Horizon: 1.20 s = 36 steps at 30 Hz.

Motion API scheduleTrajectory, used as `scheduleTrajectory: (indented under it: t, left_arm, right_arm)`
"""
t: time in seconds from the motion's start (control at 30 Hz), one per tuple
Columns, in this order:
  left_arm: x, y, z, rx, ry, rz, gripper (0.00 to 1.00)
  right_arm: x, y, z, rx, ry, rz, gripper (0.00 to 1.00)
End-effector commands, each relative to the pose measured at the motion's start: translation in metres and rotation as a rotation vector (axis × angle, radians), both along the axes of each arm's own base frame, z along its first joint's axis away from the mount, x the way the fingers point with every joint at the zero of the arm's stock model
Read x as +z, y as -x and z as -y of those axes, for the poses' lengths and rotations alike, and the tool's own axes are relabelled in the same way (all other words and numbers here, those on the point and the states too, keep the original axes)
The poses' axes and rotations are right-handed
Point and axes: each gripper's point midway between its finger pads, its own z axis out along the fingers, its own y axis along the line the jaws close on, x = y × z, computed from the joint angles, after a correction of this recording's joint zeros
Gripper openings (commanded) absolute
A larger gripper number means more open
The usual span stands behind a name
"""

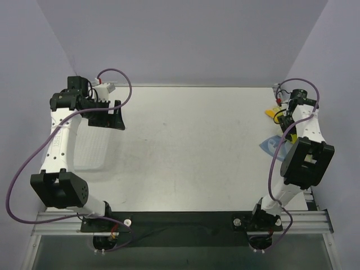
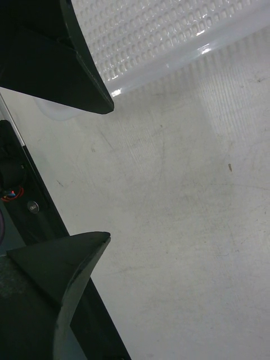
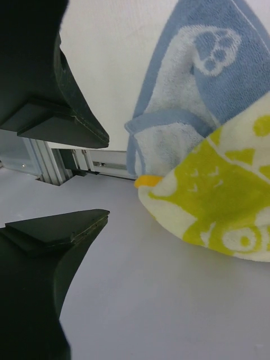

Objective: Roll the towels
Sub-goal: Grab a towel with the right arm

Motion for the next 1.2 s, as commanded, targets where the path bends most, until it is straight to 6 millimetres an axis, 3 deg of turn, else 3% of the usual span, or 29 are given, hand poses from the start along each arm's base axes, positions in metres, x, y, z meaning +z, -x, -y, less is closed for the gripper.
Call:
scheduleTrajectory:
  t: [0.0, 0.27, 0.7, 1.0, 1.17]
  left_arm:
    - [0.009, -0.008, -0.001, 0.031, 0.005, 0.01, 0.97]
    - [-0.002, -0.01, -0.003, 0.062, 0.005, -0.04, 0.96]
    - [0.001, -0.003, 0.001, 0.048, 0.017, -0.034, 0.96]
    - [0.01, -0.007, -0.001, 0.05, 0.003, -0.006, 0.96]
    - [0.007, -0.004, 0.001, 0.048, 0.017, -0.018, 0.96]
  right_arm:
    - [0.004, -0.006, 0.017, 0.012, 0.038, -0.028, 0.48]
    - [-0.03, -0.004, 0.029, 0.003, 0.008, -0.12, 0.43]
    - [-0.05, -0.012, 0.055, -0.021, 0.028, -0.159, 0.38]
    - [-0.063, -0.01, 0.059, -0.011, 0.005, -0.187, 0.38]
    - [-0.061, -0.007, 0.064, -0.021, 0.006, -0.182, 0.19]
